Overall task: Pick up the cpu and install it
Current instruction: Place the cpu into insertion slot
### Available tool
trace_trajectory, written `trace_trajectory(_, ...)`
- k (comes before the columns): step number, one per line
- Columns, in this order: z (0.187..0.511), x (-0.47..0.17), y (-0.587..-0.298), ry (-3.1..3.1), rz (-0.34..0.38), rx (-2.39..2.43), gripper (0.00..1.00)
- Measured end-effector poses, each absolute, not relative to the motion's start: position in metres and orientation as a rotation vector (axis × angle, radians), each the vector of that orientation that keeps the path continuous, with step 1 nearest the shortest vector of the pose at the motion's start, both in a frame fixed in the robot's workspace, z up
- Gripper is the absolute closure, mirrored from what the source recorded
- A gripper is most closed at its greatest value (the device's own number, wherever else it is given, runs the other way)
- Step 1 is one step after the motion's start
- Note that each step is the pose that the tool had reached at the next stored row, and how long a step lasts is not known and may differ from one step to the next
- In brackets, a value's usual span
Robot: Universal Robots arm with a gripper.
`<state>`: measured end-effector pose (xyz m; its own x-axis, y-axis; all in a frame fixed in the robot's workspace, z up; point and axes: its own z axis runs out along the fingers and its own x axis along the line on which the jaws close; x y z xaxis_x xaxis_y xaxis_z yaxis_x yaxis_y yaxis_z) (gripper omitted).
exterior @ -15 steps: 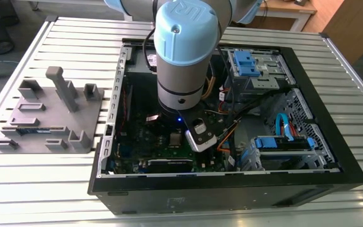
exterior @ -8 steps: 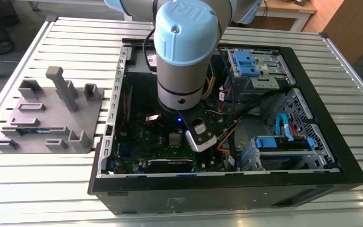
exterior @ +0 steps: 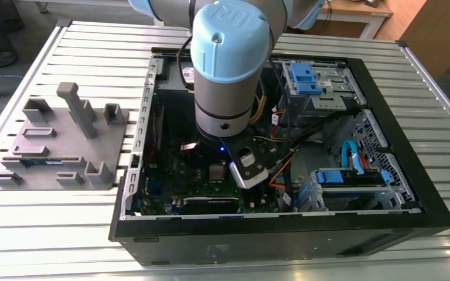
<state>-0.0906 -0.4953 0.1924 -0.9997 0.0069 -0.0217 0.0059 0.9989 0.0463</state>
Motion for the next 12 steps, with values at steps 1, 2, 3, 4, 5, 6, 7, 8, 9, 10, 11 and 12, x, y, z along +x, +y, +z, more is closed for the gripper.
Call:
trace_trajectory(1,0.1923,-0.0907,-0.4953,3.119,0.072,0.01,0.54)
trace_trajectory(2,0.1923,-0.0907,-0.4953,3.119,0.072,0.01,0.54)
trace_trajectory(3,0.1922,-0.0907,-0.4954,3.119,0.072,0.01,0.54)
trace_trajectory(4,0.192,-0.0907,-0.4954,3.119,0.072,0.01,0.54)
trace_trajectory(5,0.192,-0.0907,-0.4954,3.119,0.072,0.01,0.54)
trace_trajectory(6,0.192,-0.0907,-0.4954,3.119,0.072,0.01,0.54)
trace_trajectory(7,0.1919,-0.0907,-0.4953,3.119,0.072,0.01,0.54)
trace_trajectory(8,0.1919,-0.0907,-0.4954,3.119,0.072,0.01,0.54)
trace_trajectory(9,0.1918,-0.0907,-0.4953,3.119,0.072,0.01,0.54)
trace_trajectory(10,0.1918,-0.0907,-0.4954,3.119,0.072,0.01,0.54)
trace_trajectory(11,0.1917,-0.0907,-0.4953,3.119,0.072,0.01,0.54)
trace_trajectory(12,0.1915,-0.0907,-0.4953,3.119,0.072,0.01,0.54)
